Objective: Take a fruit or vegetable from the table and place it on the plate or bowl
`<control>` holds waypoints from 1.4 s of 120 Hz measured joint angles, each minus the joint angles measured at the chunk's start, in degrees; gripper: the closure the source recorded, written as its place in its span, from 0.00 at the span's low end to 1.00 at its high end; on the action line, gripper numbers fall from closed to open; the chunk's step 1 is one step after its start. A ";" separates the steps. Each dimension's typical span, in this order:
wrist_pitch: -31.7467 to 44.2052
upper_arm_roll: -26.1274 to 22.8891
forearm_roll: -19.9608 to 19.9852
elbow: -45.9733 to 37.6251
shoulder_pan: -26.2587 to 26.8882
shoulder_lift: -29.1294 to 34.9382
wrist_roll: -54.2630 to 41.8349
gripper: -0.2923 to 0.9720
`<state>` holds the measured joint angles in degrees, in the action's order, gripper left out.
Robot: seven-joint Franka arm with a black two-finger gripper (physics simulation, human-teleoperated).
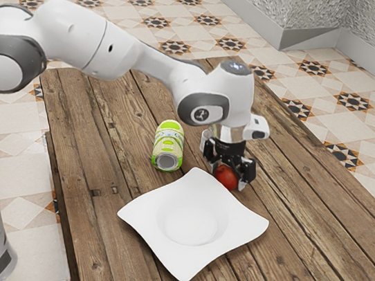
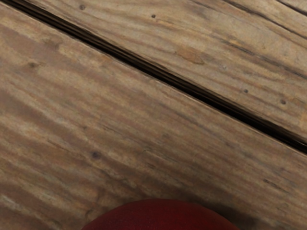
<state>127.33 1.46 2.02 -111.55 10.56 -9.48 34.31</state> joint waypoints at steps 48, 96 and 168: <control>1.57 0.01 0.05 0.04 -0.05 -0.77 -0.21 0.33; 1.96 0.04 -0.83 0.14 0.18 0.50 3.35 0.52; -3.14 -12.98 3.57 -10.49 2.47 22.47 24.05 0.52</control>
<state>124.19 -11.53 5.59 -122.04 13.03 12.99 58.36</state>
